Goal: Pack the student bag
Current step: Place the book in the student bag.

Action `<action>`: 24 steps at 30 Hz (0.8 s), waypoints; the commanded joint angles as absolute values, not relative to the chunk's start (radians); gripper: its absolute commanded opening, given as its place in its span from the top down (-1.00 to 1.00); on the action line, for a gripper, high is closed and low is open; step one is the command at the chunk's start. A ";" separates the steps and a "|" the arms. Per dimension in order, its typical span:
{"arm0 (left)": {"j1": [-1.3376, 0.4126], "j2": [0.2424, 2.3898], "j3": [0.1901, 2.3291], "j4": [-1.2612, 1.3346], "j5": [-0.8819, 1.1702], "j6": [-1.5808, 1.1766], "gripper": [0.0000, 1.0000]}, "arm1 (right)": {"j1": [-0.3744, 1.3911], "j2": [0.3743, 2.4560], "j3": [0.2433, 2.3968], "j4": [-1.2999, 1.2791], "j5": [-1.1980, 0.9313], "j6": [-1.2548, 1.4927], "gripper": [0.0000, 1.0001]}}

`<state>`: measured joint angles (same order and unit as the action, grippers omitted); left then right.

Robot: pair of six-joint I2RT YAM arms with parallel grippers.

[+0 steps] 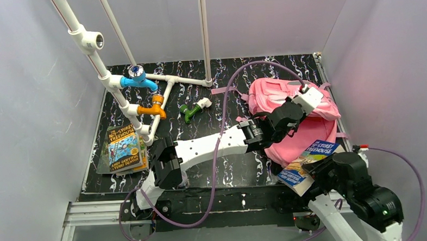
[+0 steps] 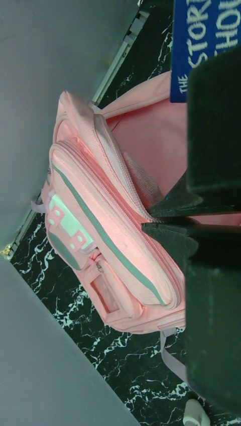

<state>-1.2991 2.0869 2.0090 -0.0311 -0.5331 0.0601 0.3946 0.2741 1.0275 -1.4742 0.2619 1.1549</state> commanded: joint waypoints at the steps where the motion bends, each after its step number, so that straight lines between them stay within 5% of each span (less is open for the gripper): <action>1: -1.292 2.017 2.122 0.006 -0.536 0.040 1.00 | 0.408 0.281 0.979 -1.312 0.271 1.381 0.97; 15: -1.296 1.955 2.073 -0.071 -0.440 -0.027 1.00 | 0.567 0.324 0.897 -0.922 0.739 1.564 0.97; 24: -1.307 1.927 2.096 -0.141 -0.376 -0.048 1.00 | 0.589 0.142 0.506 -0.573 1.015 1.644 0.97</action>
